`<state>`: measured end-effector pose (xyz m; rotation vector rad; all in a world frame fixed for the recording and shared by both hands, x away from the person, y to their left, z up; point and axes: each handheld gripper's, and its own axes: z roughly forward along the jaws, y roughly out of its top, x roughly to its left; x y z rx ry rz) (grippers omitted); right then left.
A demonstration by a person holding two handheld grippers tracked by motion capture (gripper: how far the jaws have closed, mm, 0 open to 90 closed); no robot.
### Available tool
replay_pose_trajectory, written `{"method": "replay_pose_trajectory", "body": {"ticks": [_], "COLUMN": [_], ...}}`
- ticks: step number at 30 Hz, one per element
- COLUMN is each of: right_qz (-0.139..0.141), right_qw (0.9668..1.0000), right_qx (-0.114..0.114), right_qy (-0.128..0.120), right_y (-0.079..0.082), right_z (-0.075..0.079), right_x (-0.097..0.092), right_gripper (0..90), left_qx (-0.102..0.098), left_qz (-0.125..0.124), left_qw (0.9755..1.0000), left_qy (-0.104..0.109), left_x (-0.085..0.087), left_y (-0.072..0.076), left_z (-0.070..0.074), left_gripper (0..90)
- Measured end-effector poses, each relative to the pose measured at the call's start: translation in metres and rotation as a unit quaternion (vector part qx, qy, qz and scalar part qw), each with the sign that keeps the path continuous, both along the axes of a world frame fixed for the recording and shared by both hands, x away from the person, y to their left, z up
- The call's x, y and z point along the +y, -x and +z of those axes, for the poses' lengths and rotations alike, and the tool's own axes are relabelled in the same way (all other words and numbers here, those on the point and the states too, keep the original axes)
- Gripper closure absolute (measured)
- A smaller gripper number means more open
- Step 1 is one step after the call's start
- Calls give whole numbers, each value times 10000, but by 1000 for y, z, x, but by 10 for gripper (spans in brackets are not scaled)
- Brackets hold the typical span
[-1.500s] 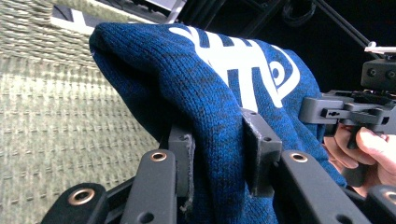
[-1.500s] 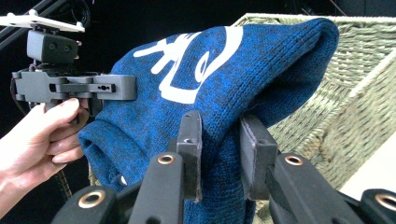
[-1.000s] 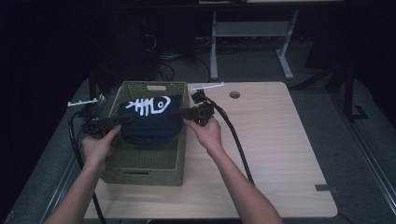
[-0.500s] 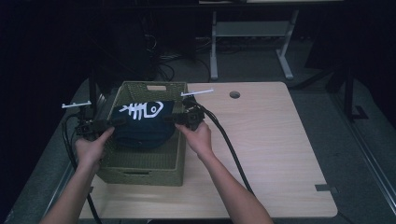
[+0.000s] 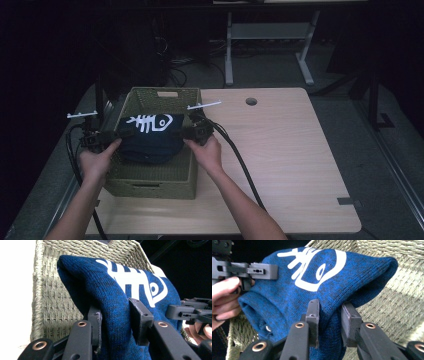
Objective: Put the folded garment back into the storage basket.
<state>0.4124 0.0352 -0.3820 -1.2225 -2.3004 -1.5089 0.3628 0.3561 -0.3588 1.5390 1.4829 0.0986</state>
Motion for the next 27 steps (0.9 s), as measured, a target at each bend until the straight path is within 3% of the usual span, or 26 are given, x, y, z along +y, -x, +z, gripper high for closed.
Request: {"method": "replay_pose_trajectory", "body": {"ticks": [12, 14, 16, 19, 24, 27], "right_qz": [-62, -85, -189, -344, -410, -392], "right_qw": [9998, 9997, 9991, 9983, 9979, 9983], "right_qx": [-116, -173, -247, -329, -452, -408], "right_qy": [129, 168, 276, 351, 232, 131], "right_y": [5, 6, 6, 5, 4, 2], "right_z": [0, 1, 3, 6, 14, 16], "right_x": [-3, -4, -5, -11, -22, -26], "right_gripper": [685, 632, 553, 539, 535, 533], "left_qx": [-25, -74, -110, -205, -328, -386], "left_qz": [-13, 58, 59, 127, 179, 164], "left_qw": [9996, 9973, 9950, 9952, 9956, 9963], "left_qy": [-283, -734, -990, -947, -854, -751], "left_x": [-7, -10, -13, -13, -12, -13], "left_y": [-1, -1, -1, -1, -1, 1], "left_z": [-1, 1, 3, 6, 11, 14], "left_gripper": [636, 572, 527, 510, 509, 508]}}
